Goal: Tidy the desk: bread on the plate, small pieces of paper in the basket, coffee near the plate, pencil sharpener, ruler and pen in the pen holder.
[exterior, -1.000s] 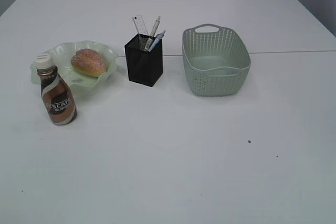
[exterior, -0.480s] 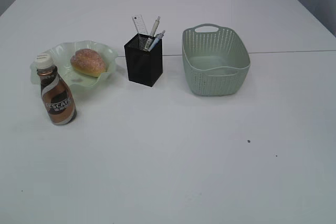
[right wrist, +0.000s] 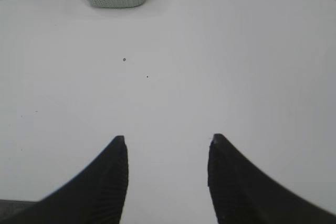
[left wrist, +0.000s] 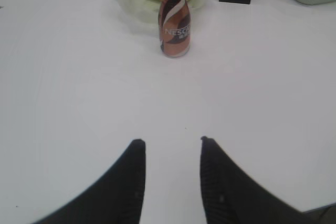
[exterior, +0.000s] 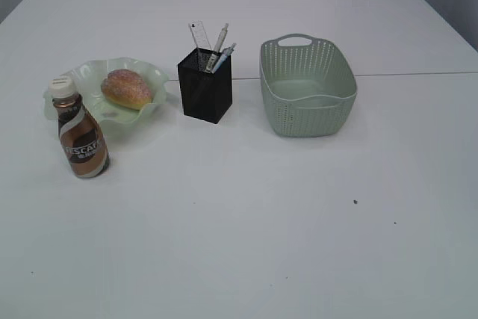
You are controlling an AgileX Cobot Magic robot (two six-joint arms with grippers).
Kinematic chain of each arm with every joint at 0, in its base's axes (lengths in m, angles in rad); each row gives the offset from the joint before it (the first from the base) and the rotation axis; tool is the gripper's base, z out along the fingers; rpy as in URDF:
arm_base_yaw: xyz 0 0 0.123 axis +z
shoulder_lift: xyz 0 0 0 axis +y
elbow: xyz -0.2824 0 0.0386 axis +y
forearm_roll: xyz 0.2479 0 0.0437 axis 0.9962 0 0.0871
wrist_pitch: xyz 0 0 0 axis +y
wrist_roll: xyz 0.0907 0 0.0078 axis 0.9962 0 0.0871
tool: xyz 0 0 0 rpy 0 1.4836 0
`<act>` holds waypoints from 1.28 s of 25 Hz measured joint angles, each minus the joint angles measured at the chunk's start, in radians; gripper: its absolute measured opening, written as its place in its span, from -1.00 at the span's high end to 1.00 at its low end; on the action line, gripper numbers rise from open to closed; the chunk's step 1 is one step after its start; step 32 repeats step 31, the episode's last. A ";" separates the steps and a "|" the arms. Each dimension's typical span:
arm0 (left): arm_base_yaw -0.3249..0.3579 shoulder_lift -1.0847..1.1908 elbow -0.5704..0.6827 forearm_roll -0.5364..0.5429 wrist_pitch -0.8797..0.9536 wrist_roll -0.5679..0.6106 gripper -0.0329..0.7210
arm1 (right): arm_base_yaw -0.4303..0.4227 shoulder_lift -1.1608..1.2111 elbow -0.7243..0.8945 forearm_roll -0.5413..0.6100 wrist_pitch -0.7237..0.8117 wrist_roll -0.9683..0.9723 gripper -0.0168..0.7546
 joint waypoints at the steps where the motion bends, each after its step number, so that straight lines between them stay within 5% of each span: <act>1: 0.019 0.000 0.000 -0.009 0.000 0.000 0.22 | -0.007 0.000 0.000 0.000 0.000 0.000 0.01; 32: 0.043 0.000 0.000 -0.035 0.000 -0.002 0.26 | -0.013 -0.001 0.000 -0.035 0.000 0.000 0.01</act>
